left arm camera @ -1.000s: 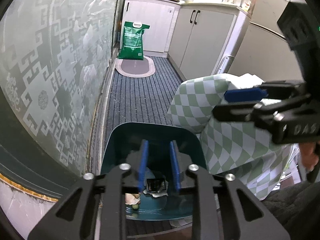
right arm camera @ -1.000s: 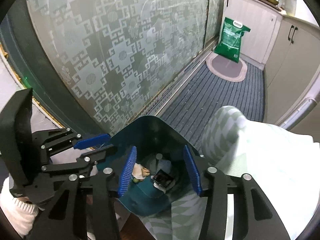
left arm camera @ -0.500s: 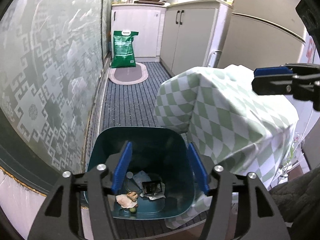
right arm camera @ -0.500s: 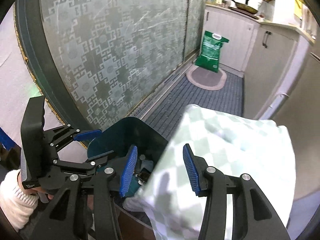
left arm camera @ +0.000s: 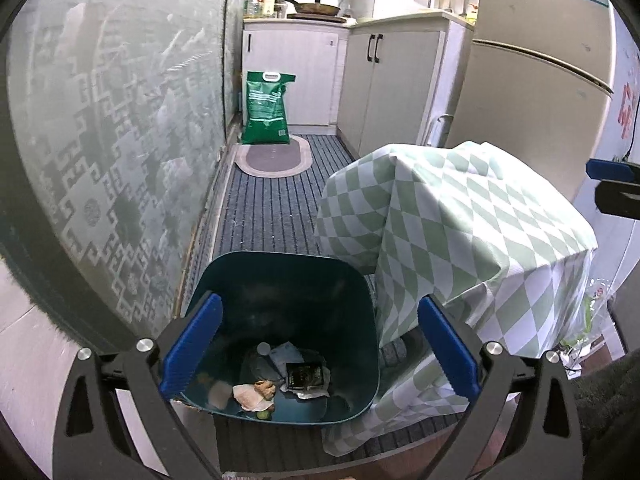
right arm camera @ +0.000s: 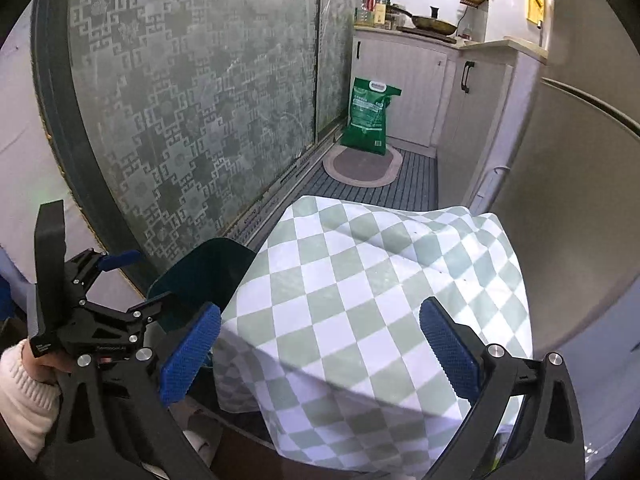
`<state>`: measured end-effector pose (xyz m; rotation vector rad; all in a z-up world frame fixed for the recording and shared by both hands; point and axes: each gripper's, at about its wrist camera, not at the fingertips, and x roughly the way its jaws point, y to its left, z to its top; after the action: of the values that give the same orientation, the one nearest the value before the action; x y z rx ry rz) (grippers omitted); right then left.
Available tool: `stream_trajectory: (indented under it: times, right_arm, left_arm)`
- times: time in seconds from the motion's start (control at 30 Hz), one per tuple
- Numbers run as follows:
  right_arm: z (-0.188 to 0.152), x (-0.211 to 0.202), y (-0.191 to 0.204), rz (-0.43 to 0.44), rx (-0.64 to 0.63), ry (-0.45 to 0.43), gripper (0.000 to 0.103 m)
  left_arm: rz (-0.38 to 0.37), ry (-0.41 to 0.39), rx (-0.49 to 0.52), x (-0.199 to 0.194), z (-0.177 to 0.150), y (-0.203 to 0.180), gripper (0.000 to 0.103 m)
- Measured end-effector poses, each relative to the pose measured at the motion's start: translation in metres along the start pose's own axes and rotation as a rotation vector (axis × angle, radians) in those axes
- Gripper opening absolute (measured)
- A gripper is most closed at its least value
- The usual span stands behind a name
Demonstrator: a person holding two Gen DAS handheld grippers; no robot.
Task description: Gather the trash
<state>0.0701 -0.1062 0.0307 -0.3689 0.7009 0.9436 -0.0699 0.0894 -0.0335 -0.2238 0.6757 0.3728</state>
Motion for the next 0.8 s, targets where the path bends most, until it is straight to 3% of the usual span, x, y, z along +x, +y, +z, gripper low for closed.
stream_trajectory:
  times: [0.2,0.37,0.8]
  right_arm:
    - [-0.005,-0.012,0.001,0.006,-0.003,-0.011,0.1]
    - [-0.005,-0.014,-0.003,0.0,0.011,-0.017,0.1]
    - [-0.001,-0.026,-0.007,-0.013,0.039,-0.077,0.1]
  left_arm:
    - [0.02,0.009,-0.018,-0.01,-0.004,-0.001,0.1]
    - [0.048,-0.033,-0.03,-0.021,-0.002,-0.001,0.1]
    - [0.036,-0.074,-0.046,-0.029,0.004,0.001,0.1]
